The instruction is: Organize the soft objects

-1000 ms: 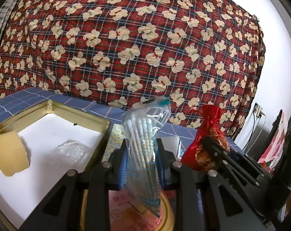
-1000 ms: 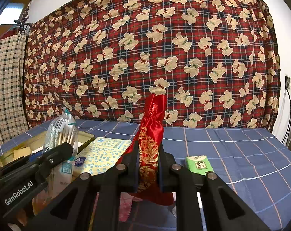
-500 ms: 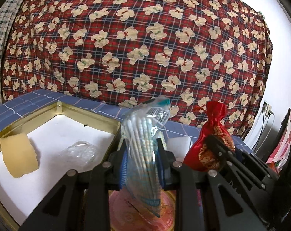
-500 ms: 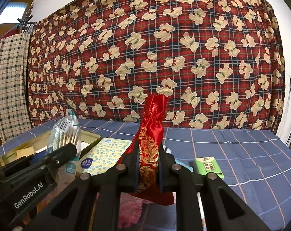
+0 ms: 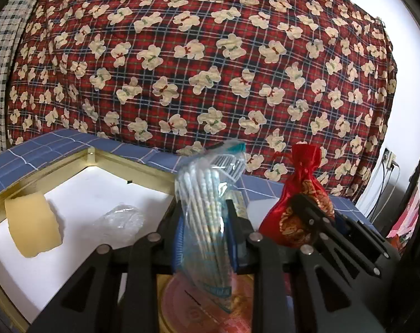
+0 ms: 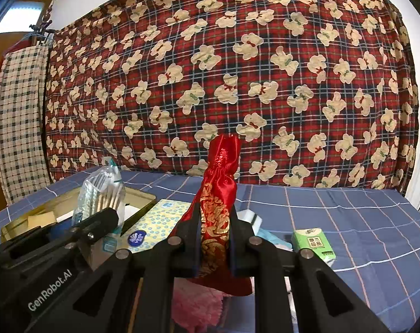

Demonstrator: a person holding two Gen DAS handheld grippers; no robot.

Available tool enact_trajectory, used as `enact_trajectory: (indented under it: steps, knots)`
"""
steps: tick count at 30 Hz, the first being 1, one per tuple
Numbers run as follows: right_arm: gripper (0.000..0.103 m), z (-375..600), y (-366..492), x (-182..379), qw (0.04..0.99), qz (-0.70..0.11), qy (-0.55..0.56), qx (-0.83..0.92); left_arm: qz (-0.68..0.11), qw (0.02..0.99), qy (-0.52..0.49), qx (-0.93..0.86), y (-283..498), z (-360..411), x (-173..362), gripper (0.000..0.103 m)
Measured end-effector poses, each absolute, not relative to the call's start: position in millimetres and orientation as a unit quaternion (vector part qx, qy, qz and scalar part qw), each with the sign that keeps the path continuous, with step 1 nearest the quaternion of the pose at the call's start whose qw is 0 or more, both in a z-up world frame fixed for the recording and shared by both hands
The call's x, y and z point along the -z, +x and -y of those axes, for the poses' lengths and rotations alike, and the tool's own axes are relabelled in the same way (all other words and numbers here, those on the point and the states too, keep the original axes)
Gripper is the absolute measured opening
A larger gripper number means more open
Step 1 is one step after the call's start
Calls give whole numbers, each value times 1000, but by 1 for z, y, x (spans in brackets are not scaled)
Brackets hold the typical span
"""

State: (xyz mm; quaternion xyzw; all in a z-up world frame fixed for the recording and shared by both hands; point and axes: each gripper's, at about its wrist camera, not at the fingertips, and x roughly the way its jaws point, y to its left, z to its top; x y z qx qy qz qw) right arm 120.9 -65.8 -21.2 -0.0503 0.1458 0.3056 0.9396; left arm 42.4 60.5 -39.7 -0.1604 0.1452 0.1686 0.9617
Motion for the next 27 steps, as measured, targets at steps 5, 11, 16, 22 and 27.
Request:
enact_trajectory:
  steps: [5, 11, 16, 22, 27]
  knots:
    - [18, 61, 120, 21, 937, -146, -51, -314, -148, 961, -161, -170, 42, -63, 40, 24]
    - [18, 56, 121, 22, 935, -147, -50, -319, -151, 960, -157, -173, 43, -64, 40, 24]
    - [18, 53, 120, 21, 933, -146, -52, -325, -152, 960, -156, -179, 44, -66, 40, 24]
    - [18, 49, 121, 21, 931, -147, -51, -331, -154, 957, -158, -189, 43, -70, 40, 24]
    - [18, 47, 121, 21, 930, -148, -51, -332, -155, 955, -165, -192, 43, -72, 41, 24]
